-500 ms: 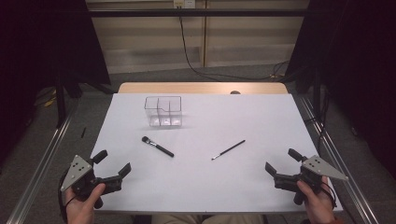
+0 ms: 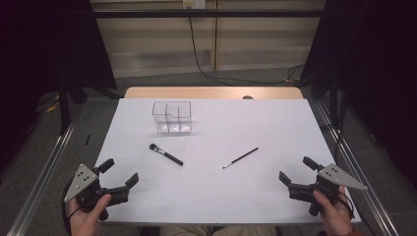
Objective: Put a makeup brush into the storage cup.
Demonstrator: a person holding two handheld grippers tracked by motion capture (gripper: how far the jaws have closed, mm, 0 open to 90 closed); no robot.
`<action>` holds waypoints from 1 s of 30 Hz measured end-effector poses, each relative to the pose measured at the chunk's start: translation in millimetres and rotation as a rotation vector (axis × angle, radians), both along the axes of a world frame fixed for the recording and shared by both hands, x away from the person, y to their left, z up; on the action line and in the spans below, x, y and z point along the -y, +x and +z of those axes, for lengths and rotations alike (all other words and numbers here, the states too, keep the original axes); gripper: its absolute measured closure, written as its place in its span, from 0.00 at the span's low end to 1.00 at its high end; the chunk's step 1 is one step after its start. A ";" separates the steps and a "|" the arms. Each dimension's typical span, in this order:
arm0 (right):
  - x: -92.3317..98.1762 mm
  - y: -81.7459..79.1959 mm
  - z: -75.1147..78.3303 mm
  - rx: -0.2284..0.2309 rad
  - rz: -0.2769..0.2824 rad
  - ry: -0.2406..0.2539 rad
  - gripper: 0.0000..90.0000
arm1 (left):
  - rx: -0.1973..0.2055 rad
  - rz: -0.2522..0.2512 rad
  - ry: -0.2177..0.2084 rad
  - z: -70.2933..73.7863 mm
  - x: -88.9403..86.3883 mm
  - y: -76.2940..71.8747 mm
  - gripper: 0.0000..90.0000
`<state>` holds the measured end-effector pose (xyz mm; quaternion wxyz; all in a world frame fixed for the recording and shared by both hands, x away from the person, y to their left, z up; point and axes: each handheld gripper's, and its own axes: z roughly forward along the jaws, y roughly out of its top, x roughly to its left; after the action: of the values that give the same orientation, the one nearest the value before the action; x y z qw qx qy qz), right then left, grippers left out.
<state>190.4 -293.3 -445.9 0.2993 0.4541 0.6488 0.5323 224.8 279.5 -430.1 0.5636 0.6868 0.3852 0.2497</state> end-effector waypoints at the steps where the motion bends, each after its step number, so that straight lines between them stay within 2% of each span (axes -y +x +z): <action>1: 0.0 0.0 0.0 0.000 0.000 0.000 0.00 | 0.000 0.000 0.000 0.0 0.0 0.0 0.03; 8: -2.7 -1.5 1.3 0.006 0.023 0.004 0.00 | 0.007 -0.034 0.022 1.4 2.8 -3.3 0.03; 15: -4.5 -3.0 1.6 0.008 0.027 0.001 0.00 | 0.017 -0.028 0.034 6.5 4.3 1.6 0.03; 16: -4.5 -3.0 1.6 0.008 0.027 0.001 0.00 | 0.013 -0.028 0.020 7.5 4.7 3.5 0.03; 17: -4.4 -2.6 1.3 0.006 0.026 -0.001 0.00 | 0.005 -0.042 0.008 8.6 5.6 7.4 0.03; 23: -5.1 -1.5 1.3 0.012 0.043 0.001 0.00 | 0.017 -0.082 0.027 10.9 10.0 12.7 0.03; 26: -5.6 -1.7 1.6 0.015 0.043 0.002 0.00 | 0.006 -0.105 0.025 13.1 14.7 15.1 0.03; 30: -6.1 -1.2 1.5 0.012 0.046 0.004 0.00 | 0.020 -0.125 0.032 18.0 23.0 17.6 0.03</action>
<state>189.2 -287.1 -444.4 0.2900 0.4364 0.6560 0.5432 242.4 256.5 -412.1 0.5708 0.7158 0.3321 0.2271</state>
